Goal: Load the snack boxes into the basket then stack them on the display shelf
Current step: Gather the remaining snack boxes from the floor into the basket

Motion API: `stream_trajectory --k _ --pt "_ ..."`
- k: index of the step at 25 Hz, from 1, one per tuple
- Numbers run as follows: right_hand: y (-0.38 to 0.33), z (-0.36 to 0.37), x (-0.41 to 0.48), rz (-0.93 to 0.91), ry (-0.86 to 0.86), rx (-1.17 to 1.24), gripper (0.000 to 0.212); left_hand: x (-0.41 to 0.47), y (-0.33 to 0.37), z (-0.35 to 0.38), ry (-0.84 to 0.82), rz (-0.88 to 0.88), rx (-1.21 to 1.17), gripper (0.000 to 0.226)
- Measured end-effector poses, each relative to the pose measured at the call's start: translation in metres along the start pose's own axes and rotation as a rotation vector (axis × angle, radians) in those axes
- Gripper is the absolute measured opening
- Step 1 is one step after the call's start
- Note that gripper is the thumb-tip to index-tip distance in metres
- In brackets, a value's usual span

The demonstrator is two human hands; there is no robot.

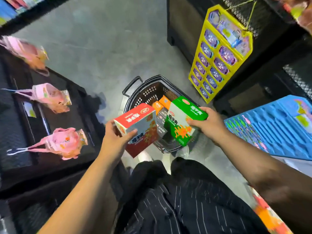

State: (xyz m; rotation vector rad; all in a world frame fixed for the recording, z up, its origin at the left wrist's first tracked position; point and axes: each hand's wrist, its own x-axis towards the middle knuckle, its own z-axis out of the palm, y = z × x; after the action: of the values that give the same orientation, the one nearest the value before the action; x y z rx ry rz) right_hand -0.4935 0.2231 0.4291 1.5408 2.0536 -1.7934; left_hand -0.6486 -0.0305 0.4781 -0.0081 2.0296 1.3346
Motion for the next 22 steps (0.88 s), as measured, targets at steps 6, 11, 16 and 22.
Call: stream_trajectory --k 6,11,16,22 --pt "0.030 0.030 0.063 0.058 0.114 -0.051 0.063 0.110 -0.017 0.017 -0.134 0.014 0.252 0.054" --pt "0.082 0.057 0.116 0.132 0.250 -0.076 0.067 0.207 -0.045 0.047 -0.295 0.016 0.441 0.058" --pt "0.134 0.100 0.171 0.249 0.278 -0.179 0.075 0.293 -0.086 0.070 -0.452 0.044 0.638 0.060" --pt "0.194 0.126 0.241 0.204 0.235 -0.413 0.078 0.373 -0.141 0.098 -0.615 -0.005 0.640 0.062"
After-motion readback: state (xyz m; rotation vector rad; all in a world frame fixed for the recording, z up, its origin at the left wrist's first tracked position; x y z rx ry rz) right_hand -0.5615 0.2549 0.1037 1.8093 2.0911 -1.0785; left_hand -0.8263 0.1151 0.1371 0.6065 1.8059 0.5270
